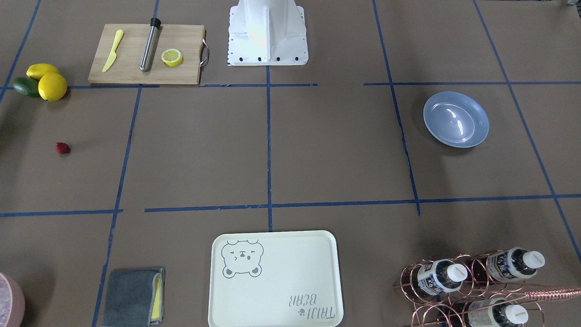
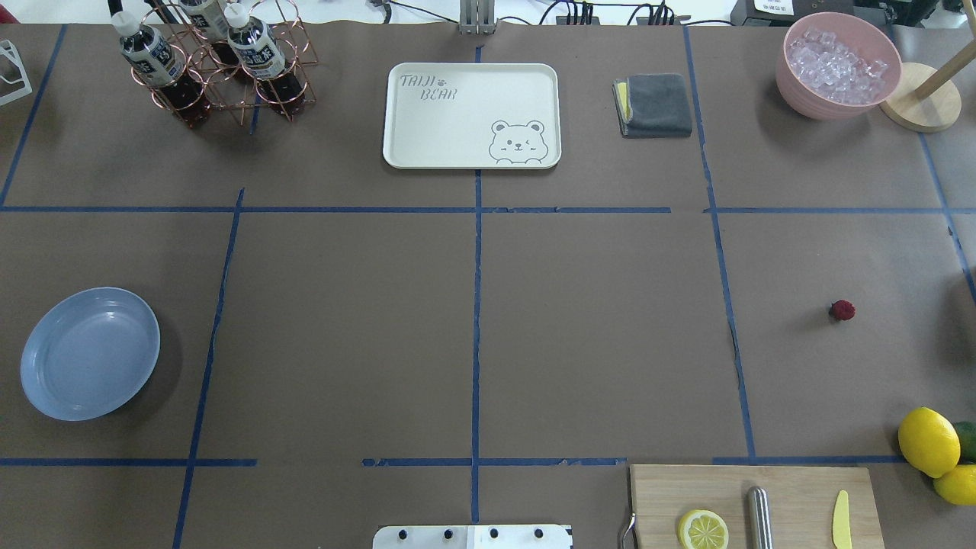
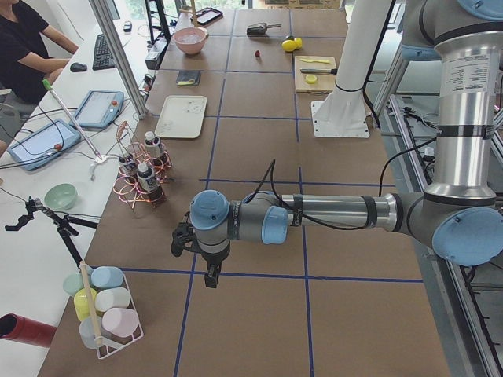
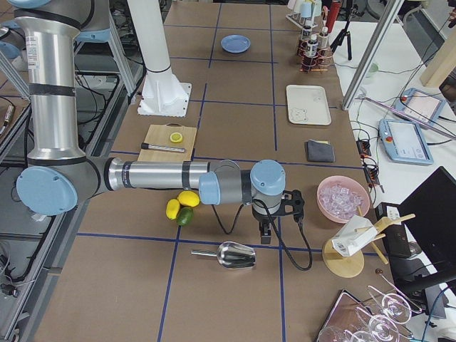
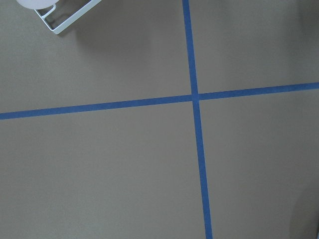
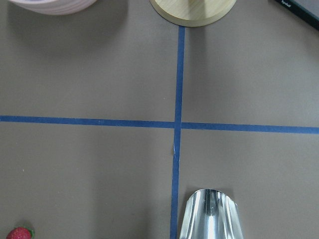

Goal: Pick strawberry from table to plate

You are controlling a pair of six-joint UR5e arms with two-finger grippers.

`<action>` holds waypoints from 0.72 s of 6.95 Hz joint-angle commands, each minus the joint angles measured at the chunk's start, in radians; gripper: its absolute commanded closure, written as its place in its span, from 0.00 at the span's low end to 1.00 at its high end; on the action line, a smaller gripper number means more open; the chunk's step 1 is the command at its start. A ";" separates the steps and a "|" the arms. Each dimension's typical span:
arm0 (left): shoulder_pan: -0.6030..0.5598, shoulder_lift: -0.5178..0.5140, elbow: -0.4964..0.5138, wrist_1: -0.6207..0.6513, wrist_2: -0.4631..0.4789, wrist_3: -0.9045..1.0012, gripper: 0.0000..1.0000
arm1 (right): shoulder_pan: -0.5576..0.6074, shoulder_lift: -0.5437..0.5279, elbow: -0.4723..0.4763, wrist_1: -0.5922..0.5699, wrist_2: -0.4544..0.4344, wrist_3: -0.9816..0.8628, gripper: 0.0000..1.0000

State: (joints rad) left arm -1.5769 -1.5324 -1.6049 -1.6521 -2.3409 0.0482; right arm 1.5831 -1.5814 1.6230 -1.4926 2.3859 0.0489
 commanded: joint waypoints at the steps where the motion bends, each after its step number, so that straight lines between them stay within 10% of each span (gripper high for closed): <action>1: 0.000 -0.002 -0.001 0.000 0.000 -0.002 0.00 | 0.000 0.000 0.004 0.002 -0.004 -0.006 0.00; 5: 0.139 -0.002 -0.026 -0.205 0.061 -0.263 0.00 | -0.005 0.003 0.014 0.029 -0.001 0.008 0.00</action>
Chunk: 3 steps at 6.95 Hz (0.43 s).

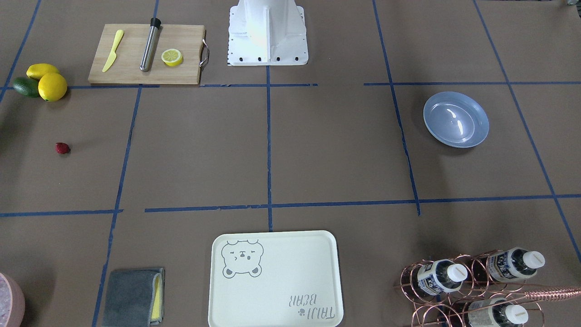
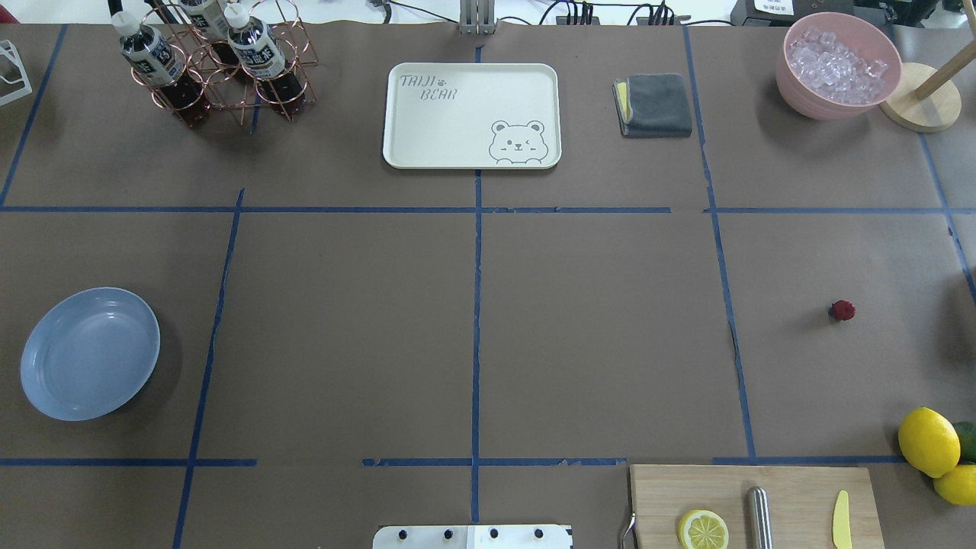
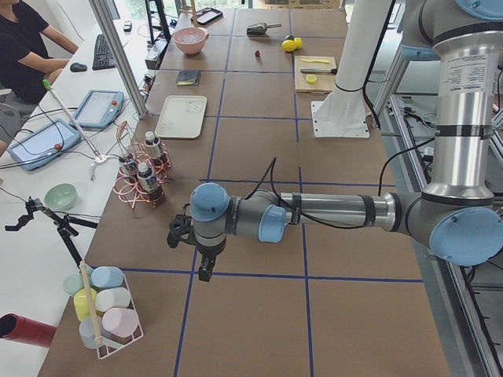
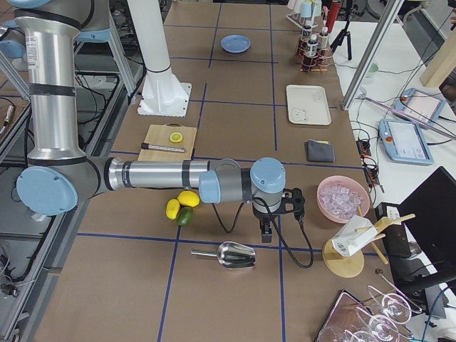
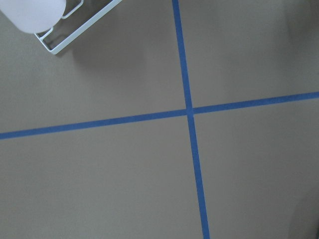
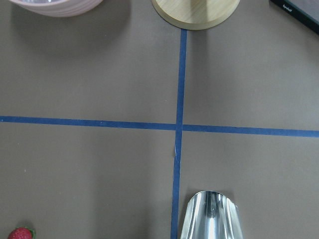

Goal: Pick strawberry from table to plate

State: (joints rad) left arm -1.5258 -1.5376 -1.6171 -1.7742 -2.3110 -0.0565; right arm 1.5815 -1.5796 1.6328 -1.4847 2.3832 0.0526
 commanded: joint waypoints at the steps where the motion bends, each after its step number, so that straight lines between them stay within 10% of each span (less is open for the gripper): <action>1: 0.134 0.025 -0.017 -0.193 0.033 -0.293 0.00 | -0.005 0.001 0.002 0.067 0.013 0.006 0.00; 3: 0.284 0.147 -0.050 -0.508 0.025 -0.688 0.00 | -0.015 -0.008 -0.001 0.081 0.024 0.007 0.00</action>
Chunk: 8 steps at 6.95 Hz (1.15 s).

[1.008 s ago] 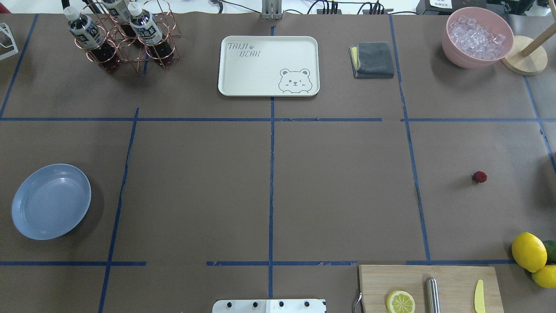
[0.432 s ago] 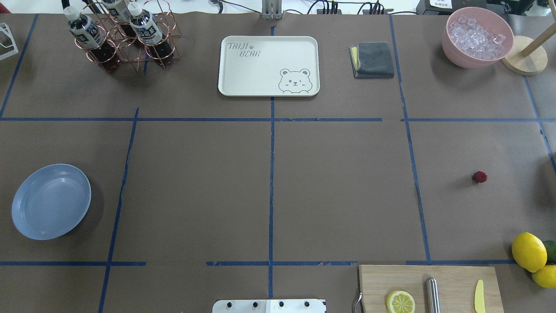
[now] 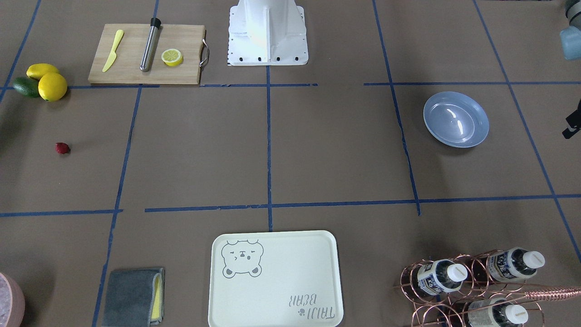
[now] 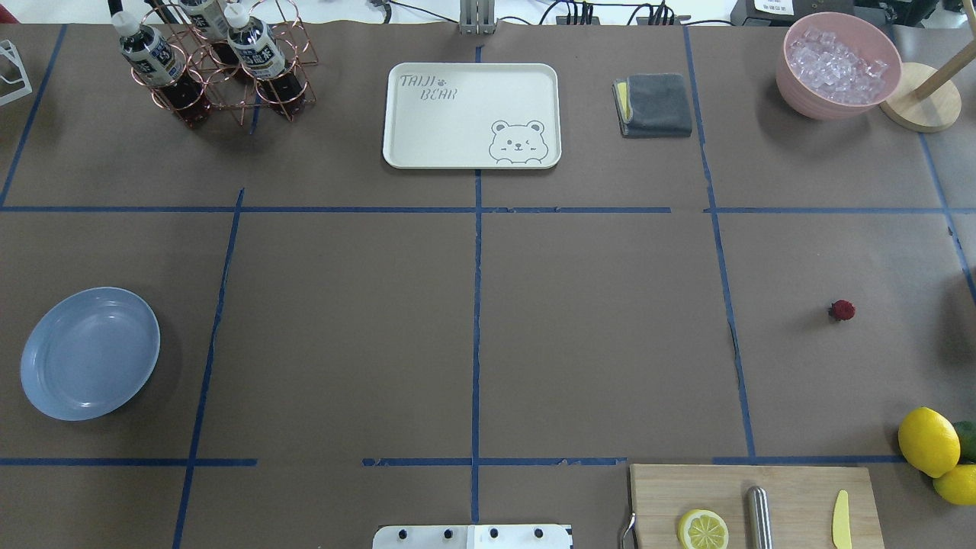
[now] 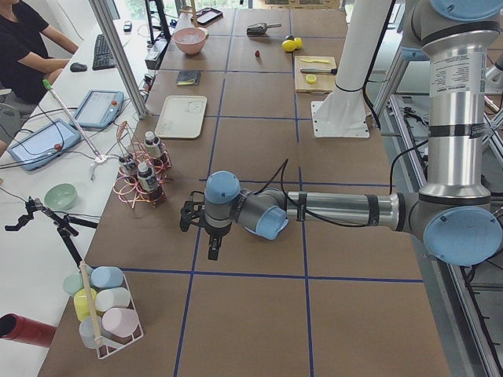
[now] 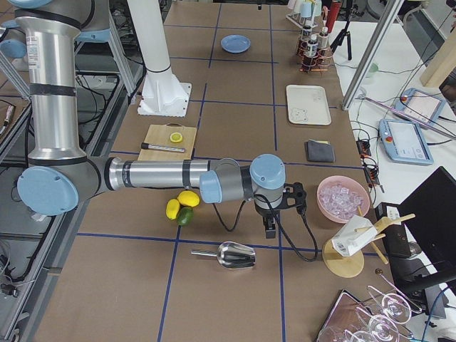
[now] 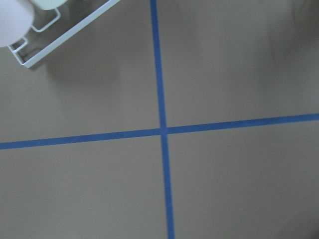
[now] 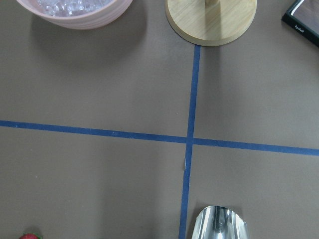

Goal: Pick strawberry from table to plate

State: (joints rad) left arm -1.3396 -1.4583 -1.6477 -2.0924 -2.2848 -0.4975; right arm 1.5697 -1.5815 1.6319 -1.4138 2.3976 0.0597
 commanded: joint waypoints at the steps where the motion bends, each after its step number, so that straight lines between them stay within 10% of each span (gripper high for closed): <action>1: 0.191 0.148 -0.024 -0.385 0.010 -0.429 0.00 | -0.003 -0.008 -0.003 0.015 0.031 -0.001 0.00; 8: 0.443 0.165 -0.004 -0.428 0.194 -0.588 0.02 | -0.033 -0.005 0.002 0.015 0.041 0.044 0.00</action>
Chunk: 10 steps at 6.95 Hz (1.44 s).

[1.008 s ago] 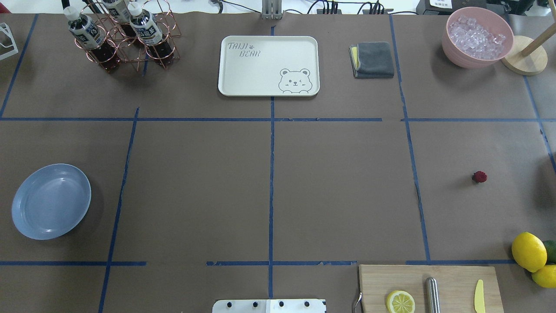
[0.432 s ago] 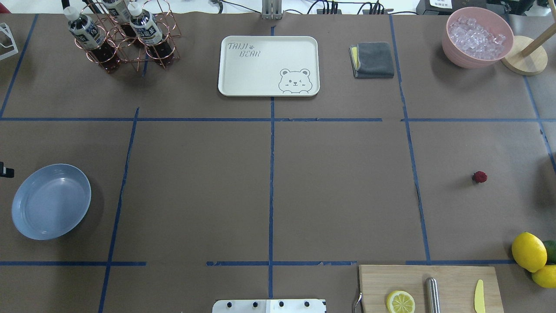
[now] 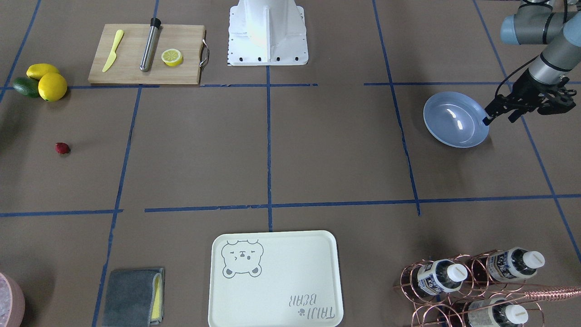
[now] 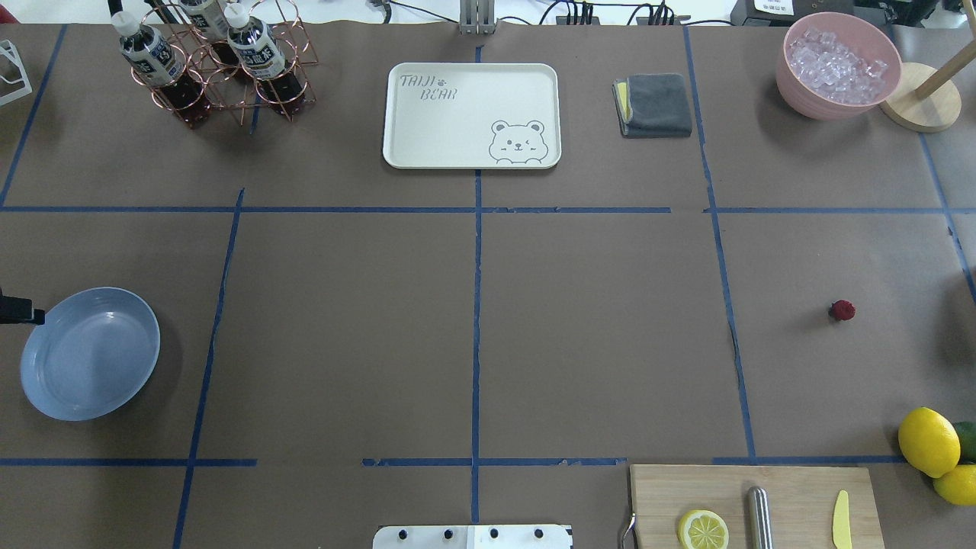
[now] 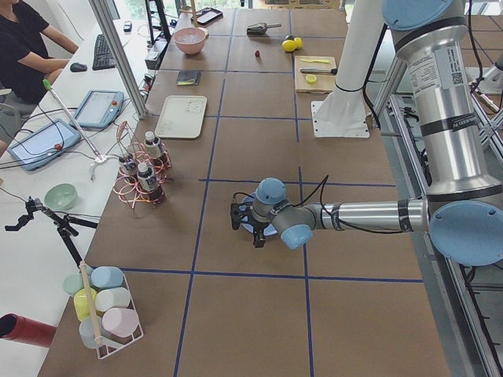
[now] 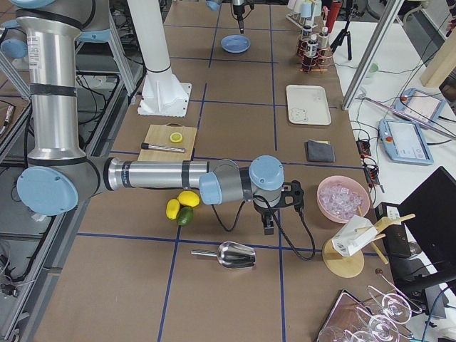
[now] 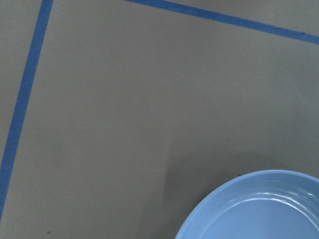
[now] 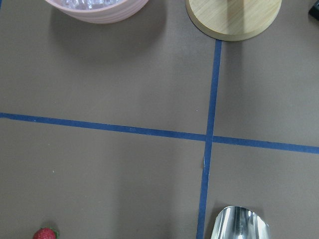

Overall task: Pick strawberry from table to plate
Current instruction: 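Grasp the rim of the light blue plate with the left gripper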

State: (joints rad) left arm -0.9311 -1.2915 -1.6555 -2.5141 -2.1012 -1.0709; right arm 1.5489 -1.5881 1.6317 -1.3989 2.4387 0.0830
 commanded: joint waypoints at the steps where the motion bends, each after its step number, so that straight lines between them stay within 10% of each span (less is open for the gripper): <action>1: 0.044 0.000 0.017 -0.037 0.009 -0.012 0.02 | -0.015 0.008 0.002 -0.002 0.000 0.046 0.00; 5: 0.060 0.001 0.048 -0.080 0.009 -0.011 0.89 | -0.016 0.008 0.005 0.000 0.003 0.075 0.00; 10: 0.038 0.018 -0.036 -0.074 -0.134 -0.003 1.00 | -0.018 0.011 0.016 0.000 0.008 0.075 0.00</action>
State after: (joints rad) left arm -0.8838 -1.2801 -1.6525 -2.5913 -2.1477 -1.0743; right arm 1.5319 -1.5776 1.6441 -1.3985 2.4466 0.1580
